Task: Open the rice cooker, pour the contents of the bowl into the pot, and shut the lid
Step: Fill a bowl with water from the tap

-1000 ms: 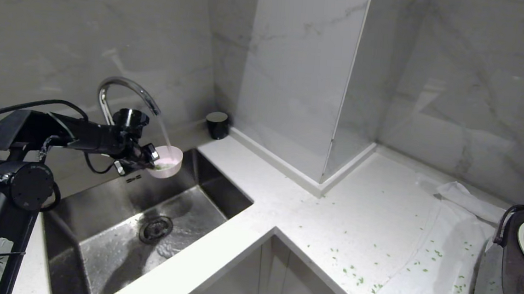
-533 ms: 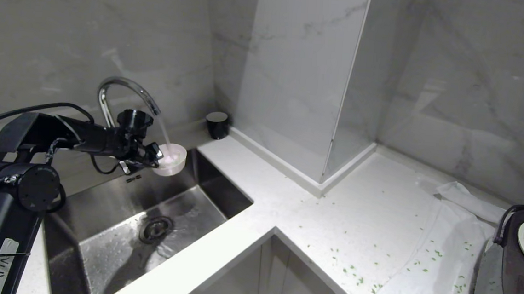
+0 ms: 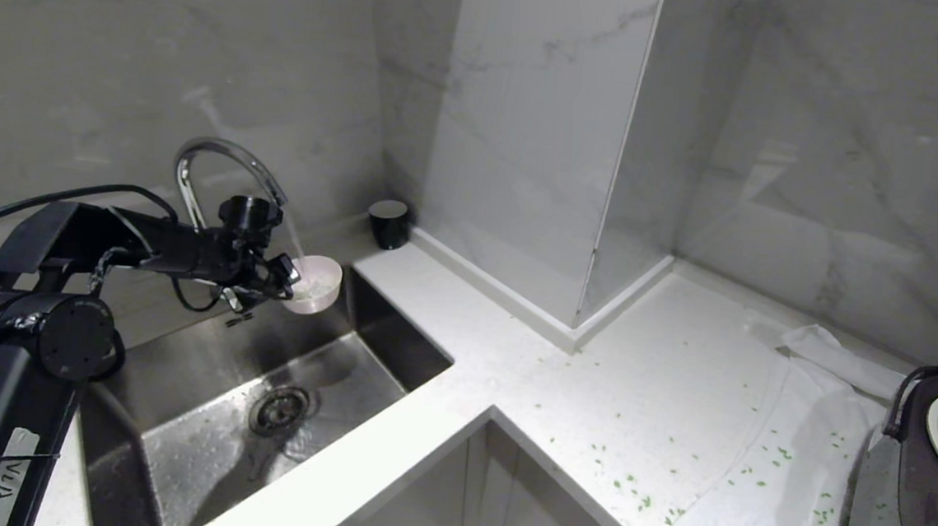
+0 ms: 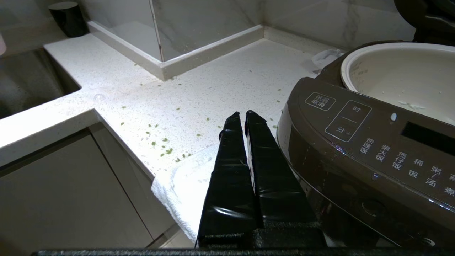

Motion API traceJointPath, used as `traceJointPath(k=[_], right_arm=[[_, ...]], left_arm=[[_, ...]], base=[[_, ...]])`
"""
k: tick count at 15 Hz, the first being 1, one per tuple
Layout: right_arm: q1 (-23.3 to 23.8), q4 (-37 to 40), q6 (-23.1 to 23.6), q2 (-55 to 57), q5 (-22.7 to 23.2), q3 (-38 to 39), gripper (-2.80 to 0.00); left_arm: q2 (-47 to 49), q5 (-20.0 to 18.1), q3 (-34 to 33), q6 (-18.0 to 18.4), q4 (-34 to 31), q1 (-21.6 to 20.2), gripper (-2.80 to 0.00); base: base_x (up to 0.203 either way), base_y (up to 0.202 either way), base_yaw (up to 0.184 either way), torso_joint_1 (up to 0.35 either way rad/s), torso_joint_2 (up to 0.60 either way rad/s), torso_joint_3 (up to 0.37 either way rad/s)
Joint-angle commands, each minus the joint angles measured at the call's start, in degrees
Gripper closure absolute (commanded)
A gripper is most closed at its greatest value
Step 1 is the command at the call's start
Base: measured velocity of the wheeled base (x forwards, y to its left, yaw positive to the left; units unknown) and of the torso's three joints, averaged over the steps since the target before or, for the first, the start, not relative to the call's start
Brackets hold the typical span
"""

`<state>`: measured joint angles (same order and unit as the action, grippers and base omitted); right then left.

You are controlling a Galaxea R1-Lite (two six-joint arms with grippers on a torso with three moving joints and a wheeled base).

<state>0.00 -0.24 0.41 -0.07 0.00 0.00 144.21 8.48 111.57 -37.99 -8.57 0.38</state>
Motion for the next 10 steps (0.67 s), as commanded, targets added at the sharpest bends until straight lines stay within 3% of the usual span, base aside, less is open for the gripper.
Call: traceJointPath(k=[1,5,10], right_arm=[[0.0,-0.02,0.02,-0.01,0.0,0.09,0.0],[0.0,-0.02,0.02,-0.01,0.0,0.09,0.0],[0.0,-0.05,0.02,-0.01,0.0,0.09,0.0]], left_arm=[[0.18,0.04,-0.03,-1.0,0.35,0.5,0.0],[0.13,0.04,-0.03,-2.06,5.0,0.5,0.0],[0.19,0.04,-0.03,-2.18,5.32,0.5,0.0]], base=[[0.0,0.0,0.0,0.0,0.0,0.0],[0.0,0.0,0.0,0.0,0.0,0.0],[0.0,0.0,0.0,0.0,0.0,0.0]])
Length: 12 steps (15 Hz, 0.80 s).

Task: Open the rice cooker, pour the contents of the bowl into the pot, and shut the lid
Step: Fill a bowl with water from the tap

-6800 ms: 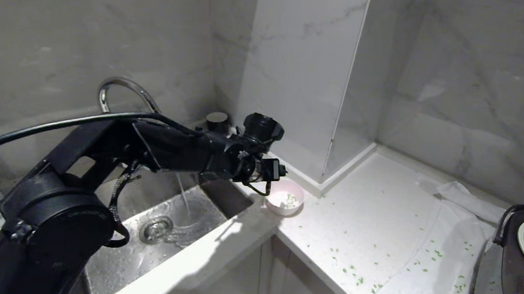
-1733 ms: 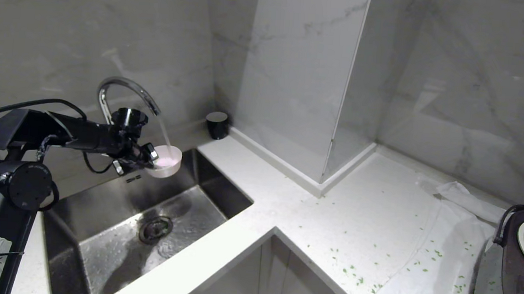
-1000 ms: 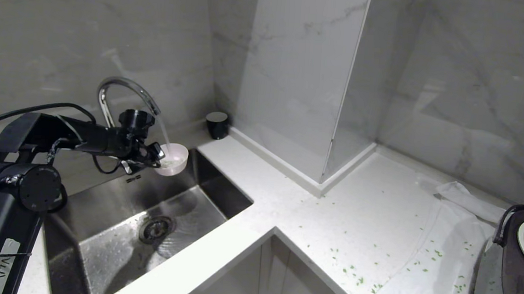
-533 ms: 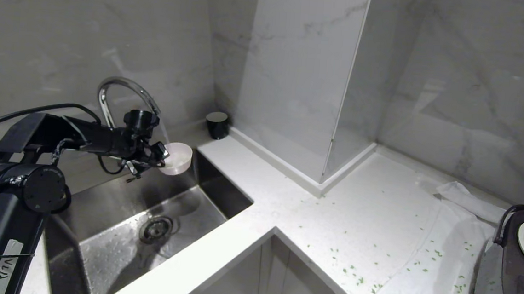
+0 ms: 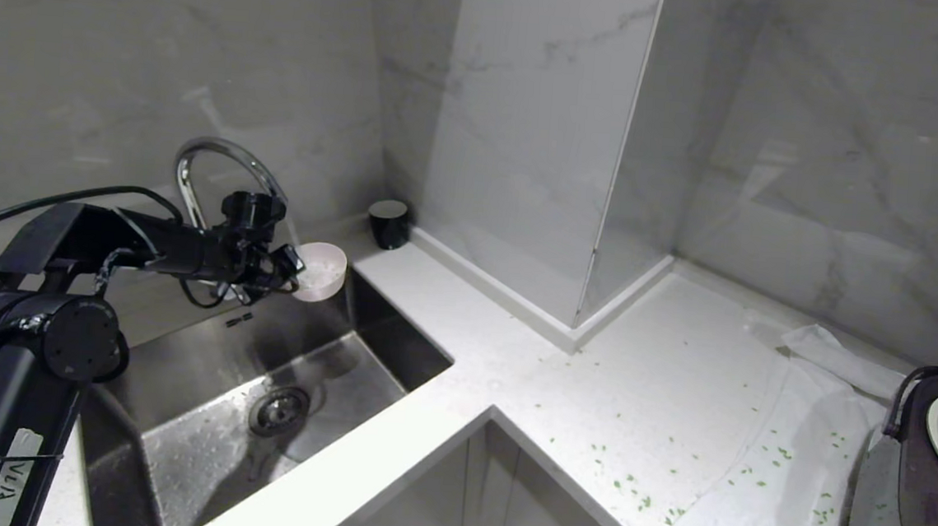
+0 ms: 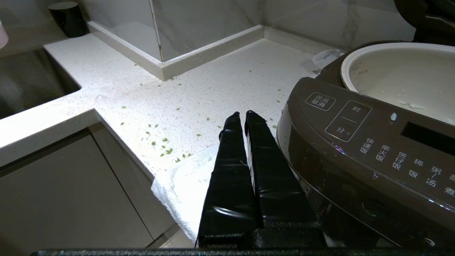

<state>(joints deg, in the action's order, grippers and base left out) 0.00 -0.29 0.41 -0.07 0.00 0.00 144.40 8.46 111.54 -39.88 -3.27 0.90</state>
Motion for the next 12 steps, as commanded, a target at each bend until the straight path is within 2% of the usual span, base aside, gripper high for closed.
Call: traceJointPath(k=[1,12], right_arm=[[0.0,-0.06,0.03,-0.01,0.09,0.09,0.0],[0.0,-0.04,0.03,-0.01,0.0,0.09,0.0]], left_arm=[[0.01,0.07,-0.01,-0.29,0.02,-0.02,0.0],[-0.61,0.17,-0.08,-0.56,0.28,0.06,0.0]], base=[[0.0,0.0,0.0,0.0,0.0,0.0],[0.0,0.0,0.0,0.0,0.0,0.0]])
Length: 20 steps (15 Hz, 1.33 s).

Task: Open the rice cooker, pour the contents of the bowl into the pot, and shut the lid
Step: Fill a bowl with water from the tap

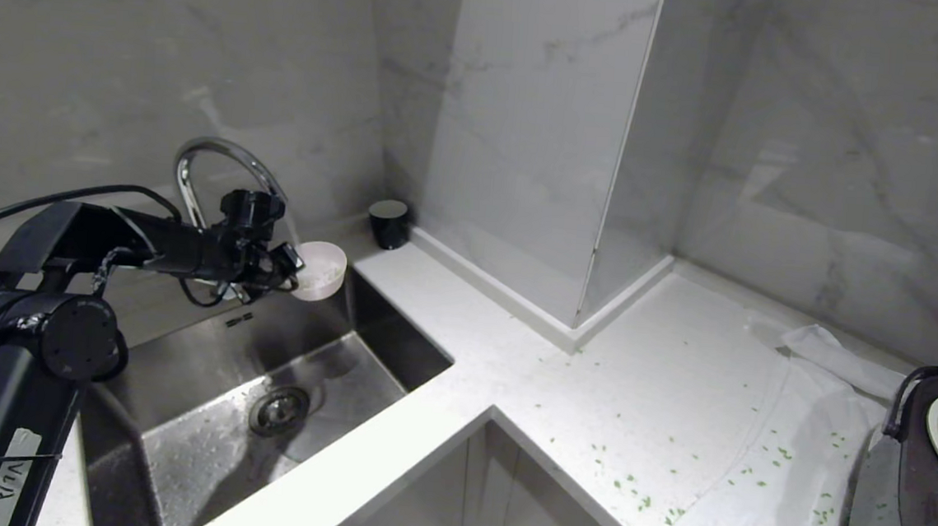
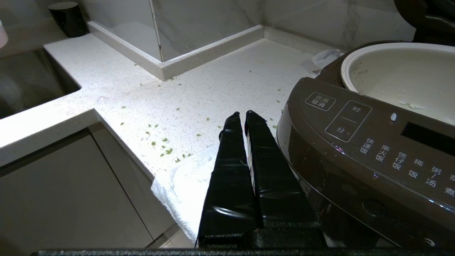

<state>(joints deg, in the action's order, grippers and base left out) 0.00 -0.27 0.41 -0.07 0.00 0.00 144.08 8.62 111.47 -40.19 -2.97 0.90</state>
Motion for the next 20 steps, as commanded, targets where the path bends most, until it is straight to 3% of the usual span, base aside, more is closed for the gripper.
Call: traceJointPath(k=[1,13,17,20], right_arm=[[0.0,-0.08,0.02,-0.01,0.0,0.09,0.0],[0.0,-0.07,0.02,-0.01,0.0,0.09,0.0],[0.0,0.0,0.02,-0.01,0.0,0.09,0.0],[0.0,0.0,0.02,-0.01,0.0,0.09,0.0]], left_arm=[[-0.29,0.08,-0.03,-0.41,-0.01,0.15,0.0],[-0.54,0.35,-1.06,-0.81,-0.88,0.23,0.0],[-1.81,-0.39,-3.75,-0.46,-10.75,1.56,0.0],[-4.0,-0.52,-7.31,-0.43,-13.05,4.12,0.0]], base=[[0.0,0.0,0.0,0.0,0.0,0.0],[0.0,0.0,0.0,0.0,0.0,0.0],[0.0,0.0,0.0,0.0,0.0,0.0],[0.0,0.0,0.0,0.0,0.0,0.0]])
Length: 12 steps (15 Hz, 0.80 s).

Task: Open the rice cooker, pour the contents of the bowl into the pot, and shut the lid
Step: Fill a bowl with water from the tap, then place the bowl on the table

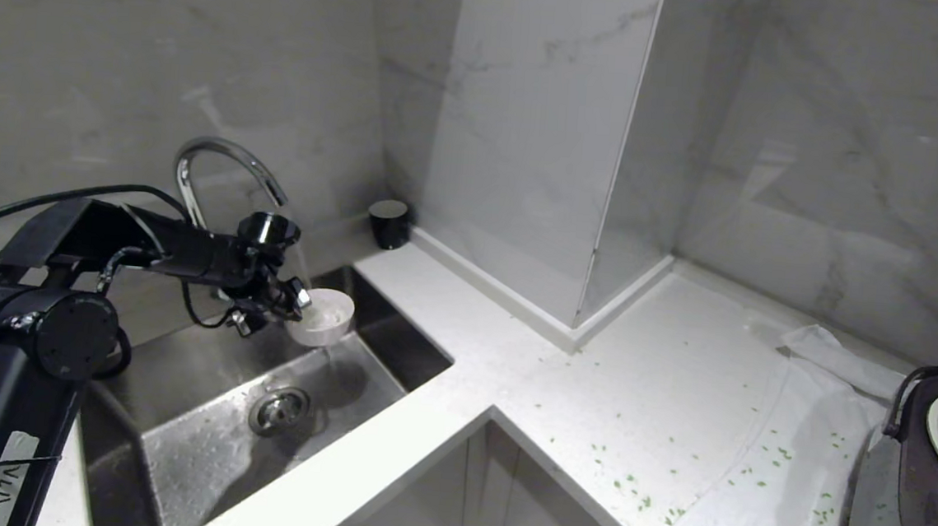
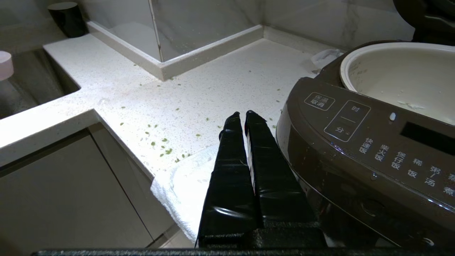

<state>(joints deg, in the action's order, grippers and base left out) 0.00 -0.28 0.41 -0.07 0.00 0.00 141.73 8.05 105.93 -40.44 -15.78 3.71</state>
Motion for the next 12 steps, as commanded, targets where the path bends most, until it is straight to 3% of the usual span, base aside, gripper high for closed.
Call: traceJointPath(k=[1,5,12], right_arm=[[0.0,0.02,0.03,-0.01,0.0,0.09,0.0],[0.0,0.02,0.03,-0.01,0.0,0.09,0.0],[0.0,0.02,0.03,-0.01,0.0,0.09,0.0]], left_arm=[[-2.34,-0.03,-2.77,-0.12,-0.34,2.56,0.0],[-3.9,-2.19,-1.73,-0.25,-3.38,7.59,0.0],[-2.91,-2.25,3.6,-0.52,-5.62,15.81,0.0]], base=[[0.0,0.0,0.0,0.0,0.0,0.0],[0.0,0.0,0.0,0.0,0.0,0.0],[0.0,0.0,0.0,0.0,0.0,0.0]])
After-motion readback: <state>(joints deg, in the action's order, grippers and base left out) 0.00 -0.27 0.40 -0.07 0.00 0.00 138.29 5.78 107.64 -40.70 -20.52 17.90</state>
